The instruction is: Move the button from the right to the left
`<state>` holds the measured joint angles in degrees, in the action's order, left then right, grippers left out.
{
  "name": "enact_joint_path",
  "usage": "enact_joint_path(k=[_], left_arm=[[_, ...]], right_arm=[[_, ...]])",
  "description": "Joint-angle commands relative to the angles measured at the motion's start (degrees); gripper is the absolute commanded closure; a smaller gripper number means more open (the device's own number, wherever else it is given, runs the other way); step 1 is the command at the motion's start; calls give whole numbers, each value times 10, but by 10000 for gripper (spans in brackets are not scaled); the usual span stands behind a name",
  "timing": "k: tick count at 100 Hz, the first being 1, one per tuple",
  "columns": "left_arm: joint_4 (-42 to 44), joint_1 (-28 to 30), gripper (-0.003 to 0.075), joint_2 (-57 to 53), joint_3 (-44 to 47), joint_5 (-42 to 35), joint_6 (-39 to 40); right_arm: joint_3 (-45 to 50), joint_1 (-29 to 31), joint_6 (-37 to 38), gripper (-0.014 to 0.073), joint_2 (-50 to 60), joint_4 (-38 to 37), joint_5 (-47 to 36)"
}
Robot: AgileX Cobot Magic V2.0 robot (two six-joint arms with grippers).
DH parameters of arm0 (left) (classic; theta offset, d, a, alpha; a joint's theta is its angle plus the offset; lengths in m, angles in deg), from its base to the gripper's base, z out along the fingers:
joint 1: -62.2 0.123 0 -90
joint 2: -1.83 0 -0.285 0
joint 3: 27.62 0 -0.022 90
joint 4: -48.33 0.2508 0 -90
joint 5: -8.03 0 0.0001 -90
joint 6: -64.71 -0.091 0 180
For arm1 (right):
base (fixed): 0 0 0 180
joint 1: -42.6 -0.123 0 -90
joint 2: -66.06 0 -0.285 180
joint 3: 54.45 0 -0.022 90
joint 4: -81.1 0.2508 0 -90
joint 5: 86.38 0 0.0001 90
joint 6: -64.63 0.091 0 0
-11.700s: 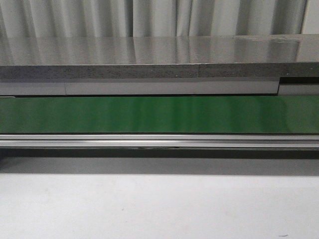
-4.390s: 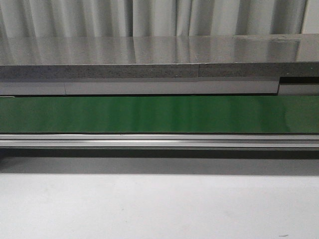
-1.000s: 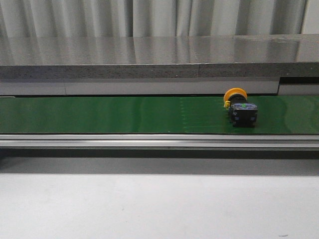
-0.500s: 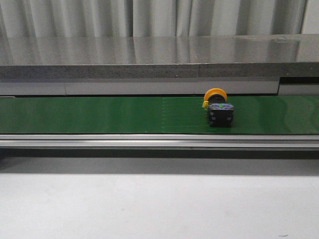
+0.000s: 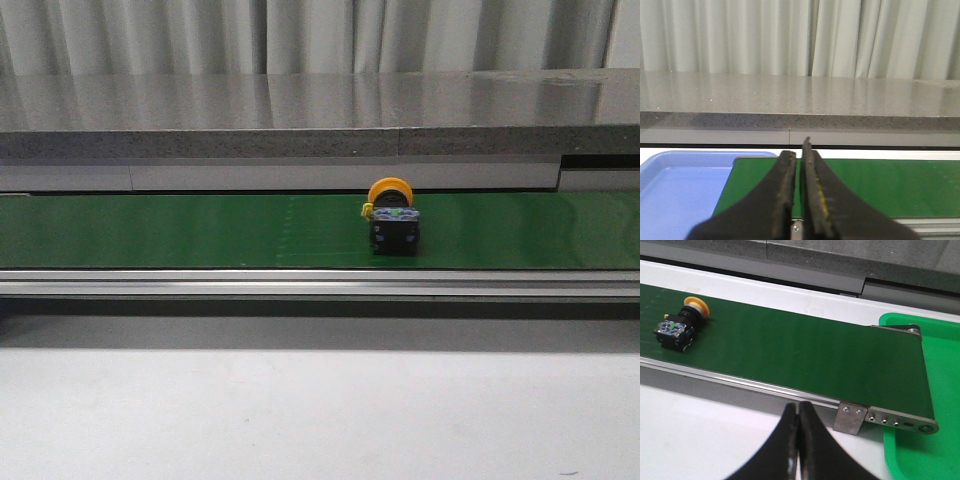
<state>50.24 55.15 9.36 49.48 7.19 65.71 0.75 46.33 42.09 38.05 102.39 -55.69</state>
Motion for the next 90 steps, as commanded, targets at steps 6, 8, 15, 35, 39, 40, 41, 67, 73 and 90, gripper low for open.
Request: enact_joint_path(k=[6,8,15,35,39,40,41,67,73,90], left_arm=[[-1,3,715,-21,24,-54,6],[-1,3,715,-21,24,-55,6],[-1,3,715,-21,24,-59,6],[-1,3,715,-21,24,-60,6],[-1,3,715,-21,24,-65,6],[-1,3,715,-21,24,-68,6],[-1,3,715,-21,24,-69,6],[-4,3,715,-8,-25,-34,6],[-4,3,715,10,-49,-5,6],[-5,3,715,90,-113,8,6]], right_arm=[[-14,2,2,662,-3,11,-43],[-14,2,2,662,-3,11,-43],[-14,2,2,662,-3,11,-43],[-14,2,2,662,-3,11,-43],[-14,2,2,662,-3,11,-43],[-14,2,2,662,-3,11,-43],[-14,2,2,662,-3,11,-43],[-14,2,2,662,-3,11,-43],[-14,2,2,662,-3,11,-43],[-14,2,2,662,-3,11,-43]])
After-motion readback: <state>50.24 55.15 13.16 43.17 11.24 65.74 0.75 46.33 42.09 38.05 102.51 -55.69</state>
